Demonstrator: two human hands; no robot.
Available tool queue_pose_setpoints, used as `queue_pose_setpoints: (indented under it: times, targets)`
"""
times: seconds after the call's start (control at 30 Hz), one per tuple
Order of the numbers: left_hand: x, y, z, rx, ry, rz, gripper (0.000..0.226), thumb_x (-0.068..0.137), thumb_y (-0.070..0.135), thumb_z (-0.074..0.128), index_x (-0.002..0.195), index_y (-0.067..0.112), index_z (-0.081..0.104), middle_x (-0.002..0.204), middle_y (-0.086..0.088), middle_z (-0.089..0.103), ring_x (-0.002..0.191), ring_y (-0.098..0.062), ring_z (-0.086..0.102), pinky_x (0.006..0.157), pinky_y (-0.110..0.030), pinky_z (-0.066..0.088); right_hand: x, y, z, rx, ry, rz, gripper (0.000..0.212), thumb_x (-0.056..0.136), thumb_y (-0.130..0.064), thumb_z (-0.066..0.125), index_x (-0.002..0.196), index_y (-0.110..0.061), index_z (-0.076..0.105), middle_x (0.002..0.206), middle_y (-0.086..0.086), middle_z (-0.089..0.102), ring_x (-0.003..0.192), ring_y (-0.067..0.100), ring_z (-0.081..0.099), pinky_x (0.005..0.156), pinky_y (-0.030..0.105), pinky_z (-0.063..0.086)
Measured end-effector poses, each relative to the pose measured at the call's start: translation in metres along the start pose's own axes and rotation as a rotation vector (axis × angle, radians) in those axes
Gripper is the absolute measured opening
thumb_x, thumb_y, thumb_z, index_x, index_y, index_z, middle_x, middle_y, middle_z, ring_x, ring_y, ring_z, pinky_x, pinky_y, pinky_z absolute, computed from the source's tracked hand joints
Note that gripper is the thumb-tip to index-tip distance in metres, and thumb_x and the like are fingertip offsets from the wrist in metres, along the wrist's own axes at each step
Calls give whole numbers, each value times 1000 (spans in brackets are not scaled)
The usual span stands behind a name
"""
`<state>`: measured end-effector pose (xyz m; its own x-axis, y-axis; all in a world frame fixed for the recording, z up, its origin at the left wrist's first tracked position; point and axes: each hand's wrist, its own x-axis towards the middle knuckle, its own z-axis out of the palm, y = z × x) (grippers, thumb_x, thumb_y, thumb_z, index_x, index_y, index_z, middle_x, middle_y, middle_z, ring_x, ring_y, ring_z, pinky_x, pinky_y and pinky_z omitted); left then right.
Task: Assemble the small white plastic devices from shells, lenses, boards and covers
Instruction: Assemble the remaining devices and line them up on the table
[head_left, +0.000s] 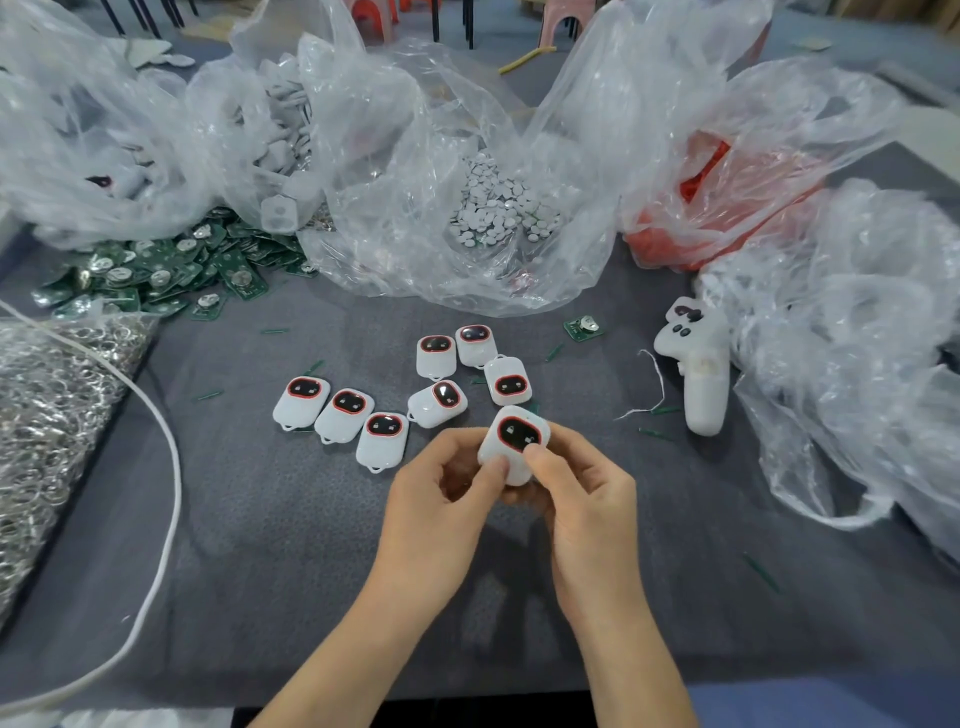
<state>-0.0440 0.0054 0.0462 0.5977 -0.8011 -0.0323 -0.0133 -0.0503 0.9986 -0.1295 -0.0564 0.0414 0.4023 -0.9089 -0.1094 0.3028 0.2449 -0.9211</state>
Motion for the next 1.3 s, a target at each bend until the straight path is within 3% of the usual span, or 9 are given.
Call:
queue_pose_setpoints:
  times: [0.23, 0.43, 0.57, 0.8, 0.93, 1.03, 1.17, 1.3]
  targets:
    - [3, -3, -3, 38, -12, -6, 14, 87, 3, 63, 89, 16, 68, 80, -2, 74, 75, -20, 70, 75, -31, 57, 0, 6, -1, -114, 24, -32, 19, 73, -17, 64, 88, -8, 74, 75, 7, 71, 64, 11, 61, 54, 21, 49]
    - [1, -2, -2, 15, -8, 12, 18, 86, 3, 63, 87, 20, 68, 78, 4, 73, 71, -10, 69, 66, -15, 51, -2, 1, 2, -80, 2, -39, 32, 65, -37, 70, 86, -12, 75, 72, 5, 71, 62, 10, 60, 54, 20, 49]
    - [1, 0, -3, -1, -30, 16, 21, 87, -1, 61, 88, 19, 67, 78, 3, 73, 71, -10, 69, 66, -14, 51, -2, 2, 1, -96, 24, -44, 16, 74, -22, 67, 83, -11, 75, 73, 7, 72, 64, 12, 62, 54, 21, 50]
    - [-3, 0, -2, 0, -73, 34, 15, 89, 3, 60, 90, 17, 66, 78, 1, 73, 70, -10, 68, 69, -20, 53, -3, 3, 1, -150, 66, -96, 18, 76, -21, 64, 81, -6, 72, 67, 7, 68, 56, 9, 57, 49, 18, 45]
    - [-1, 1, -3, -37, -52, 51, 10, 92, 11, 58, 88, 14, 67, 73, 4, 71, 65, -5, 65, 62, -15, 49, -3, 5, -1, -152, -30, -85, 18, 78, -17, 62, 87, -7, 73, 74, 7, 70, 63, 9, 61, 53, 19, 49]
    - [1, 4, -6, -68, -62, 42, 17, 94, 15, 52, 83, 6, 62, 62, 6, 64, 56, -4, 59, 55, -13, 44, -4, 5, -2, -188, -109, -86, 18, 79, -17, 62, 90, -10, 74, 81, 11, 69, 68, 9, 62, 55, 19, 47]
    - [4, 5, -11, 114, -58, 108, 27, 96, 16, 54, 71, 24, 57, 57, 11, 60, 54, -4, 53, 54, -18, 42, -3, 4, -4, -210, -155, -86, 18, 80, -16, 61, 90, -14, 76, 85, 13, 69, 70, 10, 62, 55, 20, 47]
    - [4, 6, -8, 238, 2, 213, 27, 91, 22, 58, 66, 28, 49, 51, 18, 55, 48, 3, 47, 49, -7, 34, -3, 5, -4, -182, -156, -73, 19, 80, -16, 59, 90, -13, 75, 79, 5, 70, 66, 10, 61, 55, 20, 47]
